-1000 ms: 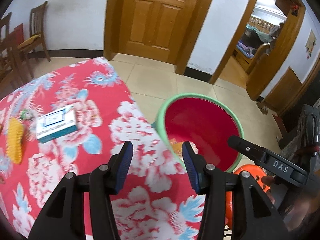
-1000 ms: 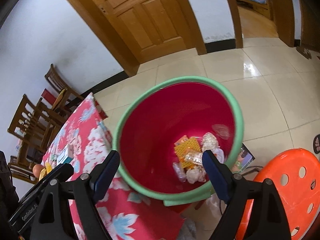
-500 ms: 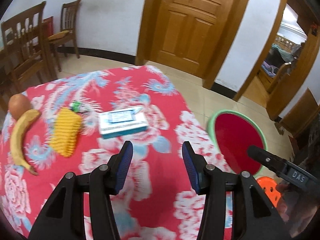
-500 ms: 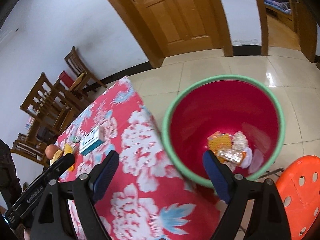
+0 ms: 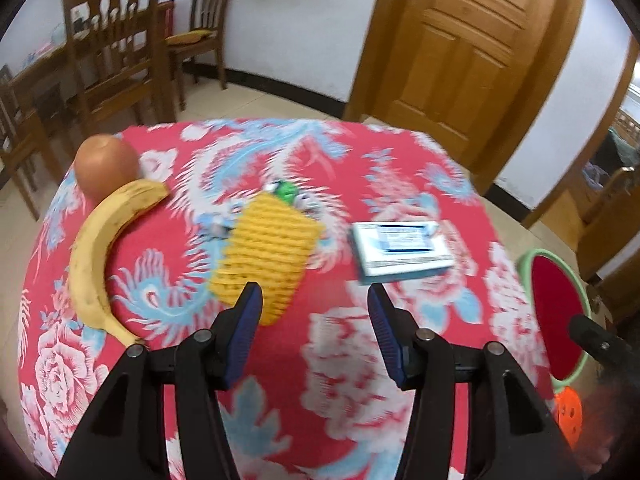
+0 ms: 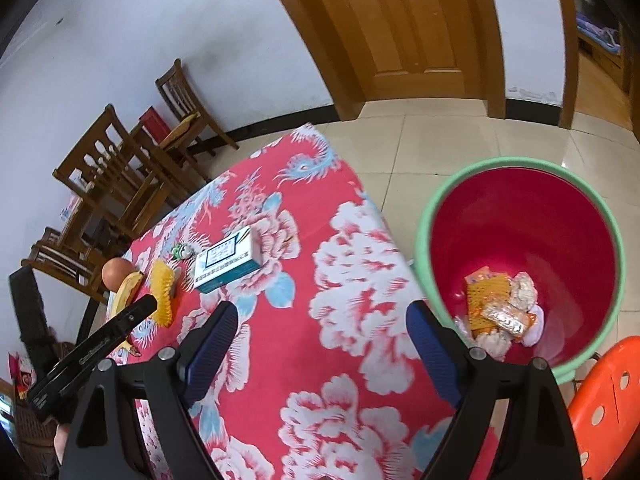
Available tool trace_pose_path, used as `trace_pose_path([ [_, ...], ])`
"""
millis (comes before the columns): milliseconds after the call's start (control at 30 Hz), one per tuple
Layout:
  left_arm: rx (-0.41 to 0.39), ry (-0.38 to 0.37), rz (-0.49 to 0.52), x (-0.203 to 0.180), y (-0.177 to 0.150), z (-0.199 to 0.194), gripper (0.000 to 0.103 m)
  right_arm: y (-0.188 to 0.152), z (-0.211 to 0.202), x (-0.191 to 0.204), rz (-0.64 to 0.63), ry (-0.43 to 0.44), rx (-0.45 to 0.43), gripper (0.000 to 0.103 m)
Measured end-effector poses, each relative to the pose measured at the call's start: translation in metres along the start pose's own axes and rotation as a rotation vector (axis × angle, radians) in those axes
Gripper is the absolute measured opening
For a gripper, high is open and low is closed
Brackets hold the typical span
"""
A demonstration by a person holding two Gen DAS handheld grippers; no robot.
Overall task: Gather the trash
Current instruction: 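Move both tools back over the table, then grasp the second yellow foam net with the left tool while the right tool grasps the medicine box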
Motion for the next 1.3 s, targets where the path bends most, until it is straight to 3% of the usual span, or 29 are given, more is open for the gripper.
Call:
trace_pose_path([
  [400,0.03,0.023,-0.015,0.018,0.003,0.036,0.055,0.0,0.028,0.018,-0.024,-0.006,0.049,0.088],
  [467,0.032,0.022,-0.019,0.02,0.002,0.04,0.05,0.001,0.031,0.021,-0.029,-0.009,0.05,0.088],
  [600,0.019,0.001,-0.029,0.026,0.003,0.041,0.025,0.001,0.041,0.029,-0.042,-0.015,0.061,0.089],
  [700,0.009,-0.04,-0.045,0.029,0.004,0.037,0.02,0.001,0.05,0.037,-0.058,-0.018,0.077,0.089],
  [900,-0.047,-0.116,-0.091,0.036,0.009,0.016,0.019,0.002,0.066,0.056,-0.096,-0.015,0.092,0.094],
  [1067,-0.096,-0.13,-0.127,0.049,0.016,0.001,0.019,0.002,0.085,0.072,-0.124,-0.018,0.111,0.103],
  [1300,-0.107,-0.146,-0.173,0.063,0.018,0.002,0.019,0.005,0.113,0.091,-0.2,-0.069,0.118,0.103],
])
Point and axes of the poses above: each gripper's, at about its wrist camera, not at the fingertips, and z roughly the way its jaws point, x to its left, y to its top, the point moved 5 cm from there along z, roughly the way its jaws point, and after that the axes turned 5 degrees about y, right-handed, at the moved point
